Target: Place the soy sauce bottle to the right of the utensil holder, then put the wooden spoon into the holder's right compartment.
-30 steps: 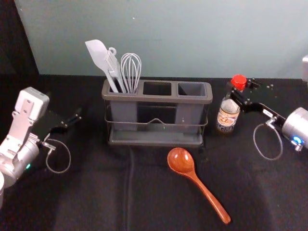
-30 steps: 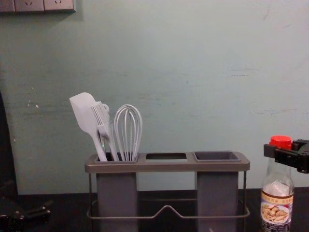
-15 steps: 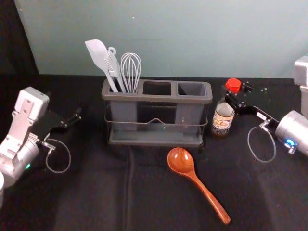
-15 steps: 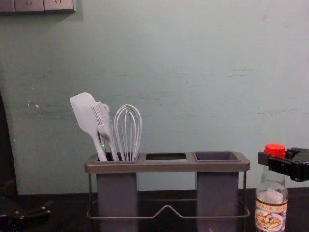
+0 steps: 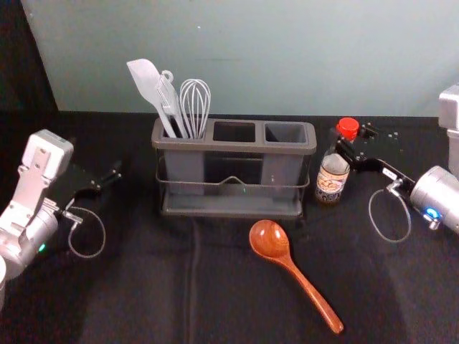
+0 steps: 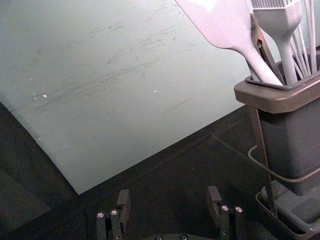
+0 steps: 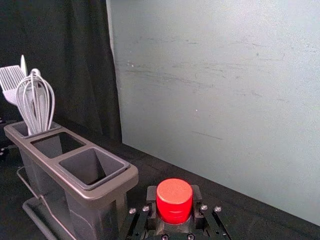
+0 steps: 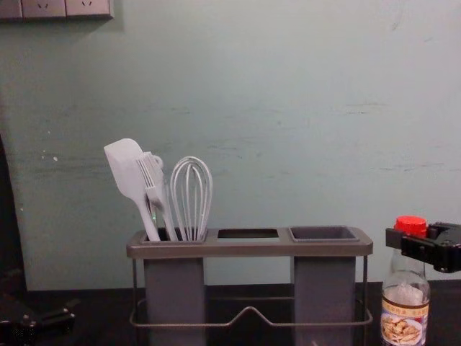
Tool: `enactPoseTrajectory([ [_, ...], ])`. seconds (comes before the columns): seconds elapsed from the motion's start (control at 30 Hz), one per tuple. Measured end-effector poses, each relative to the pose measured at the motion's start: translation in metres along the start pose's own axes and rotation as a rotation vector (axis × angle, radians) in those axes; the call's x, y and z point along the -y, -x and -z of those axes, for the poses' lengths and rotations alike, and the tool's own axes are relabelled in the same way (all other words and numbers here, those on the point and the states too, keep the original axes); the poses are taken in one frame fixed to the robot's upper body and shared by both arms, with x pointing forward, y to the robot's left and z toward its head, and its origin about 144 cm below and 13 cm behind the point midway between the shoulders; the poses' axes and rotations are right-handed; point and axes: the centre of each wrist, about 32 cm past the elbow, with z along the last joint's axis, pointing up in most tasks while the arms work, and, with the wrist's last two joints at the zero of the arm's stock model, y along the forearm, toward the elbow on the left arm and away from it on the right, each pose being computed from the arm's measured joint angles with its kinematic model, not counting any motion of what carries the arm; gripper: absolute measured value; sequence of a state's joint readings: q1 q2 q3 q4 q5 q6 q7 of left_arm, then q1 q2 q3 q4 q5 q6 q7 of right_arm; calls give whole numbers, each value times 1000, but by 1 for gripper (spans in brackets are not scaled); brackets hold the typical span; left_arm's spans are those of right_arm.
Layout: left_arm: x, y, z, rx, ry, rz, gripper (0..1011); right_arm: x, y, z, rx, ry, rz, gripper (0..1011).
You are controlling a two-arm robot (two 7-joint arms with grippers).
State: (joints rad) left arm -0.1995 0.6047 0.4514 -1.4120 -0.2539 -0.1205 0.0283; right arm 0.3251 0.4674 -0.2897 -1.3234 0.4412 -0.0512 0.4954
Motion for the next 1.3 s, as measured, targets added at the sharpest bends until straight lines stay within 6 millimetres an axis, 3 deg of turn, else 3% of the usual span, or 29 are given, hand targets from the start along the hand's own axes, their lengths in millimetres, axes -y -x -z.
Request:
enactPoseTrajectory([
  [0.23, 0, 0, 0, 0, 0, 0, 1005, 0, 0, 0, 0, 2, 0, 565],
  [0.43, 0, 0, 0, 0, 0, 0, 1005, 0, 0, 0, 0, 2, 0, 788],
  [0.73, 0, 0, 0, 0, 0, 0, 1005, 0, 0, 0, 0, 2, -1, 1000],
  [1.07, 0, 0, 0, 0, 0, 0, 1005, 1, 1, -2, 4, -4, 2, 1003],
  [1.3, 0, 0, 0, 0, 0, 0, 1005, 9, 3, -15, 22, -46, 12, 1003],
])
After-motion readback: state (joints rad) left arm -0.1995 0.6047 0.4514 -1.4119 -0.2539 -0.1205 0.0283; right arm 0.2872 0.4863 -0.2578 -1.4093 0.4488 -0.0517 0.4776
